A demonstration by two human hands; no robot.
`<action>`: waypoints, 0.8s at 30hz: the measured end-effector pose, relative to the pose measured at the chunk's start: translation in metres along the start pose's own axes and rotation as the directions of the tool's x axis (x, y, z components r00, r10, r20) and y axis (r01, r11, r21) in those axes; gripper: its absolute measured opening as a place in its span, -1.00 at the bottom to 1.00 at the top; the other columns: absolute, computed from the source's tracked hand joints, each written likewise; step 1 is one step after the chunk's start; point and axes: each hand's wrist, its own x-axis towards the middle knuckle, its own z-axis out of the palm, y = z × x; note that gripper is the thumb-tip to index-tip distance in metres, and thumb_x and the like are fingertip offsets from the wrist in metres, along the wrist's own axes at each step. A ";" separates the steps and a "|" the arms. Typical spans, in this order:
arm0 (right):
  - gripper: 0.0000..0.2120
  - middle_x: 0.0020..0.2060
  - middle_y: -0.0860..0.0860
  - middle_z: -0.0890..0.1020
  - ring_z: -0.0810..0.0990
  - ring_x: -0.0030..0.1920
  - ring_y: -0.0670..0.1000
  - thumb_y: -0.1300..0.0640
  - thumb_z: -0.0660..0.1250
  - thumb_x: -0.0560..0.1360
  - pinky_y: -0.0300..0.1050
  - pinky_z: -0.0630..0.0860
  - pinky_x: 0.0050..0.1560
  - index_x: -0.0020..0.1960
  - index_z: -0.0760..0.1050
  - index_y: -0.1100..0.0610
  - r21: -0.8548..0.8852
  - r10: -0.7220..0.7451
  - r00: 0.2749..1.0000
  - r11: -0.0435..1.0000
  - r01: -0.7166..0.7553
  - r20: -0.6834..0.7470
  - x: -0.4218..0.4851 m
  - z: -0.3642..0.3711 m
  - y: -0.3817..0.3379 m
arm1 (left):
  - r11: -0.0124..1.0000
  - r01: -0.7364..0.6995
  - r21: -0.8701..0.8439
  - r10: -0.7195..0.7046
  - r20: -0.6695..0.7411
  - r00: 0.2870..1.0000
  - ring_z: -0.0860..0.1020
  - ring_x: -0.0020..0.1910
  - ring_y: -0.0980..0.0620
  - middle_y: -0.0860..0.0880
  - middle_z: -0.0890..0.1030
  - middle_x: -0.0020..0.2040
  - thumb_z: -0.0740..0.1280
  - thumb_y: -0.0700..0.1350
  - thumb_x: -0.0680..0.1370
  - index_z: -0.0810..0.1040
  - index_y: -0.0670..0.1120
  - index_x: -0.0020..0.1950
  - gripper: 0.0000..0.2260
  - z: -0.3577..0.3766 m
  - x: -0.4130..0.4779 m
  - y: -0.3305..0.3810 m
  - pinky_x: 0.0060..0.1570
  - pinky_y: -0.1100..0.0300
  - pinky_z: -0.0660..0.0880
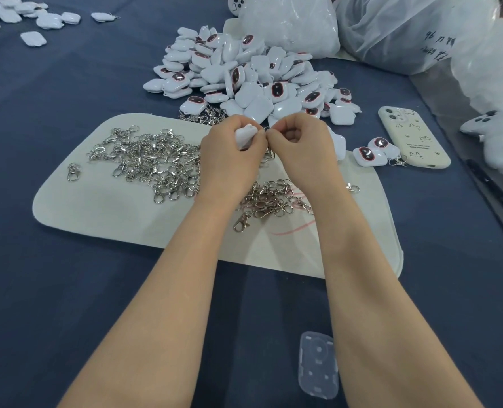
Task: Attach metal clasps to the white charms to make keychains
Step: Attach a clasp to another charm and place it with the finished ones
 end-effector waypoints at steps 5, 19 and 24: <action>-0.95 -0.41 -0.12 0.49 0.40 -0.47 -0.25 0.23 0.33 0.44 -0.44 0.33 -0.37 -0.18 0.49 0.11 -0.008 -0.002 1.000 1.000 0.002 -0.006 0.000 0.001 0.000 | 1.000 0.000 0.024 0.000 0.000 1.000 0.46 -0.37 0.29 0.16 0.53 -0.33 0.35 -0.18 0.48 0.56 -0.05 -0.17 -0.94 0.001 0.000 0.000 -0.37 0.49 0.31; -0.95 -0.41 -0.12 0.49 0.40 -0.41 -0.18 0.21 0.33 0.45 -0.39 0.35 -0.35 -0.18 0.48 0.10 -0.029 -0.018 1.000 0.999 0.018 -0.001 0.000 0.001 0.001 | 1.000 0.004 0.023 -0.004 0.002 1.000 0.46 -0.40 0.35 0.16 0.52 -0.34 0.35 -0.19 0.48 0.56 -0.06 -0.17 -0.95 0.001 -0.001 -0.001 -0.40 0.50 0.29; -0.85 -0.38 -0.09 0.49 0.41 -0.35 -0.12 0.22 0.31 0.45 -0.28 0.39 -0.27 -0.24 0.41 0.03 -0.011 -0.026 0.999 1.000 0.026 0.037 -0.001 0.000 0.003 | 0.999 0.041 -0.012 -0.041 0.023 0.999 0.46 -0.40 0.20 0.11 0.53 -0.34 0.35 -0.19 0.48 0.57 -0.08 -0.17 -0.96 0.001 -0.001 0.000 -0.37 0.38 0.35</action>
